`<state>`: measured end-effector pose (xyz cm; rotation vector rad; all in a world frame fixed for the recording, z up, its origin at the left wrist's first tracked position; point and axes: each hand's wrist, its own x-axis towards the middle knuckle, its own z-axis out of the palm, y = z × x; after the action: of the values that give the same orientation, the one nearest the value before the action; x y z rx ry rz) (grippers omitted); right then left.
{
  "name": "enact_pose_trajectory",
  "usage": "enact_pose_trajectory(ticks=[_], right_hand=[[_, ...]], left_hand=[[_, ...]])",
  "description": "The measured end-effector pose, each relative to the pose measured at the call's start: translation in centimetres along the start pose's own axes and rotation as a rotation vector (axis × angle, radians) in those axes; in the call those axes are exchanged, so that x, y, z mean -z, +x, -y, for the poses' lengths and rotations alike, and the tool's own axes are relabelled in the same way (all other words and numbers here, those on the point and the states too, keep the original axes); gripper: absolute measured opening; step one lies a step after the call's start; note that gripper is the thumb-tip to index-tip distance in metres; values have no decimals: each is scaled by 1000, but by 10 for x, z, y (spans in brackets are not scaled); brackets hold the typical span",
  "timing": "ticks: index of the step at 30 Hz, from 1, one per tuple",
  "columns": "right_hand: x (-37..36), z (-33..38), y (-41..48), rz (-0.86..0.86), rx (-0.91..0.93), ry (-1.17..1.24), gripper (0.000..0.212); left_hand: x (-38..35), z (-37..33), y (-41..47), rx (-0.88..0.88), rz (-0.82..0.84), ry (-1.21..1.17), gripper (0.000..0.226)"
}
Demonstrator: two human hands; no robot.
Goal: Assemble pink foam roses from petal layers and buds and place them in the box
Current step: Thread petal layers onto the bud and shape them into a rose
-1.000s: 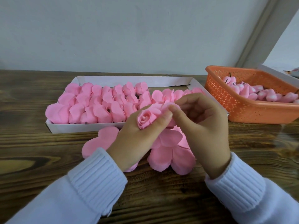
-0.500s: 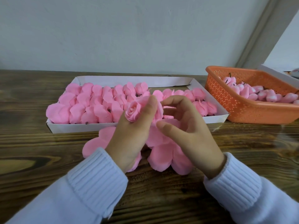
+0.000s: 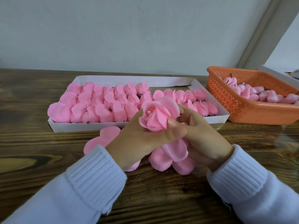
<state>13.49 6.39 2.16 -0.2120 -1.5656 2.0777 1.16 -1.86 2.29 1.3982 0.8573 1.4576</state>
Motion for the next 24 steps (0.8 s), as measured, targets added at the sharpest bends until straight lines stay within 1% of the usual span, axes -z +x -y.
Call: enact_pose_trajectory(ticks=[1,3,5,6,8,10,13,16,18,19,22,23,24], right_hand=[[2,2,0,25,-21,-13,59],[4,3,-1,52,-58,-60,41],[5,3,-3,68,-82,-67,33],[5,2,-4,68,-87,-58,31],[3,2,-4,65,-92,-30,30],[2,3,-2,72,-83,-4,28],[2,2,0,58,-91,26,41],[5,1,1,-40,-165,34,38],[5,2,0,-137,-165,-83,36],[5,1,0,-193,-130,-193,31],[2,-1,0,-348,105,-588,9],[1,-1,-1,-377,188,-672,8],[0,-2,-1,-394,261,-737,11]], left_hand=[[0,-2,0,2,52,-15,25],[0,-4,-1,12,83,-47,28],[-2,-4,-1,8,16,18,30],[-3,-4,-1,1,-23,82,28],[-5,-5,-1,-2,-77,171,20],[-6,-4,-1,-3,-114,198,23],[-5,0,-1,13,-170,156,36],[-5,0,-2,18,-269,94,32],[-3,0,-1,6,-359,105,31],[-2,1,0,-6,-400,91,31],[1,4,3,10,-490,33,26],[2,6,4,25,-505,16,24],[2,7,4,35,-510,6,22]])
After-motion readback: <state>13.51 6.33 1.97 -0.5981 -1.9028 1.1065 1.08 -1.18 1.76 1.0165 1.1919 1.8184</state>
